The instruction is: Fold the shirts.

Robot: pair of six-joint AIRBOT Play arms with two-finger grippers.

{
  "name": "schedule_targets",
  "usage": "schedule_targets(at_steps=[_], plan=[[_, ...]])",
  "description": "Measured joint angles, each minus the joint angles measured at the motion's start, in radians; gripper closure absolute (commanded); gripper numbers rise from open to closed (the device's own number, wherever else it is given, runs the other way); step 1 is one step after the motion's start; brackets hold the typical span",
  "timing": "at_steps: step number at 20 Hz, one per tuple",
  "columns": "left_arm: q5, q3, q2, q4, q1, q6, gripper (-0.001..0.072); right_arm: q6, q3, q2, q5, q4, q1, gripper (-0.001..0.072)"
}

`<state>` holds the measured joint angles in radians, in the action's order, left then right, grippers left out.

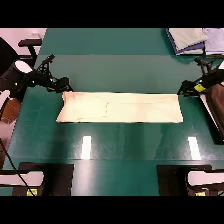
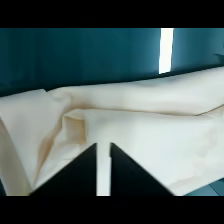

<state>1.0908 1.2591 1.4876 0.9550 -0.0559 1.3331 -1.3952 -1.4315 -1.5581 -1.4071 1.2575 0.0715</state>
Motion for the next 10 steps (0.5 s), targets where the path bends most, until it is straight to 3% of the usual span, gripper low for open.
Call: schedule_targets(at_steps=[2,4,5,10], plan=[[0.021,0.007,-0.002,-0.03,0.001,-0.009,0.0681,0.031,0.001,-0.002,-0.025,-0.058,0.065,0.0258],[0.032,0.01,-0.003,-0.054,0.011,-0.015,0.0681,0.055,0.028,-0.003,-0.055,-0.117,0.138,0.0145],[0.038,0.011,-0.003,-0.064,0.026,-0.016,0.0681,0.068,0.055,-0.004,-0.059,-0.142,0.175,0.0131],[0.0,0.014,-0.003,-0.085,0.169,0.024,0.0681,0.138,0.217,-0.058,-0.06,-0.285,0.302,0.0136]])
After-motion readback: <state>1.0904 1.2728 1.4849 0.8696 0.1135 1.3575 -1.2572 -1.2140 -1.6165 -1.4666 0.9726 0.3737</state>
